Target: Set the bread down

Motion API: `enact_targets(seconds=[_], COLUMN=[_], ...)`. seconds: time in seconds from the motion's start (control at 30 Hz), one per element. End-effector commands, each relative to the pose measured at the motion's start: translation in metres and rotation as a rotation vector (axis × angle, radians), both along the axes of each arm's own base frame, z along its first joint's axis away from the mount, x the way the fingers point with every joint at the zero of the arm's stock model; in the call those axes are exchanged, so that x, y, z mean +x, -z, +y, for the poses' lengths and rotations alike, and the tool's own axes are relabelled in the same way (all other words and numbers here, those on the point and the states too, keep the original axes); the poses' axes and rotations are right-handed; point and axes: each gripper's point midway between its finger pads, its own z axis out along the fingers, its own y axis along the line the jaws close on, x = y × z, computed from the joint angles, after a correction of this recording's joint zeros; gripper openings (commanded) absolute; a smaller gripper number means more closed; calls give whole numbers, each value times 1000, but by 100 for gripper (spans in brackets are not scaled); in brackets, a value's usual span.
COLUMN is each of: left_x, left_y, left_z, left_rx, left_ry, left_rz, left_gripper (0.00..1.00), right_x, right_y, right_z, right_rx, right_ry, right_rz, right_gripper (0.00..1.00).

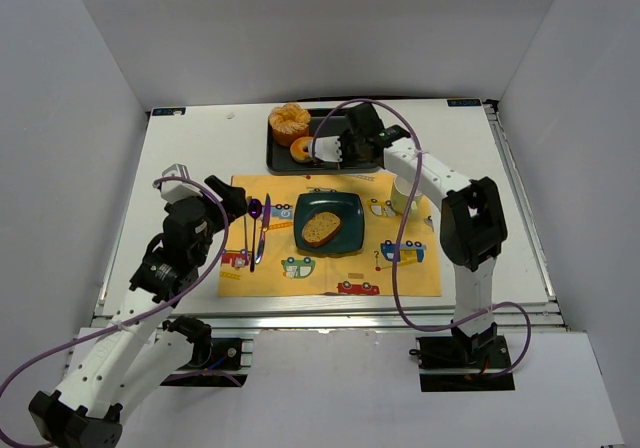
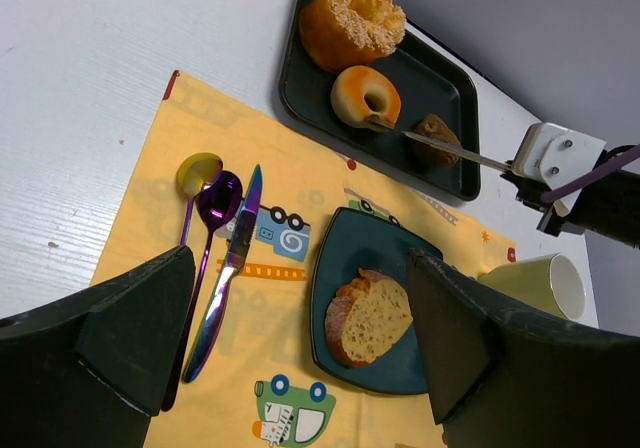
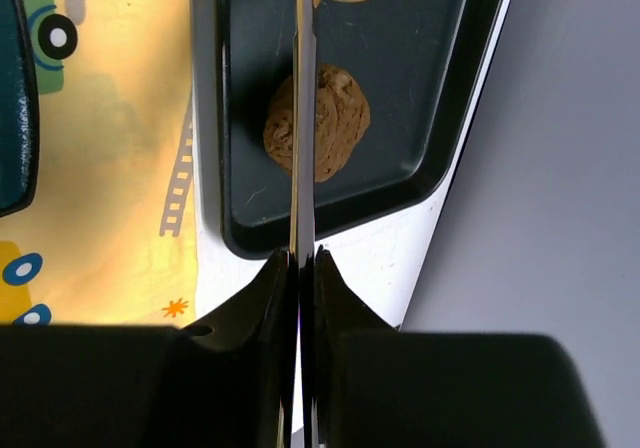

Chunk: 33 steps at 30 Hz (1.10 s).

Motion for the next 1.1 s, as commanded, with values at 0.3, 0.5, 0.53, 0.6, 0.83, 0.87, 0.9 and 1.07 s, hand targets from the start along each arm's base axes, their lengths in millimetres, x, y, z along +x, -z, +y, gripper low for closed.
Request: enact_targets(seconds=[0.3,0.5,0.53,0.6,0.83,0.87,0.9,1.07], left_x=[2,3,3,3,9,9,9,6], left_y=[-6,-3,-2,1,2,0,-1,-5], left_z=[2,-1,-2,-3,-10,-10,-10,-8], left_rx=[-3,-16,-16,-15,-1,-2,-3,-23], left_ry=[-12,-4,0,5,35,37,37,25], left_rz=[-20,-22,-20,-13,6,2,1,-16], left_gripper=[95,95,95,95,95,95,95,95], right_x=[-74,-158,-167,-188,-205,-206,-208,-214], right_y=[-125,-101,-96,-82,-50,-48,-41,-28], right_z=[-7,-42,-46,-57,-65,-66,-67,-69], right_rx=[357,335,334,324,310,307,298,278], right_ry=[-69,-100,-99,-98,-68,-66,-64,-80], right_rz=[-74,67,83,118,186,189,202,220], right_gripper=[0,2,2,5,8,10,12,30])
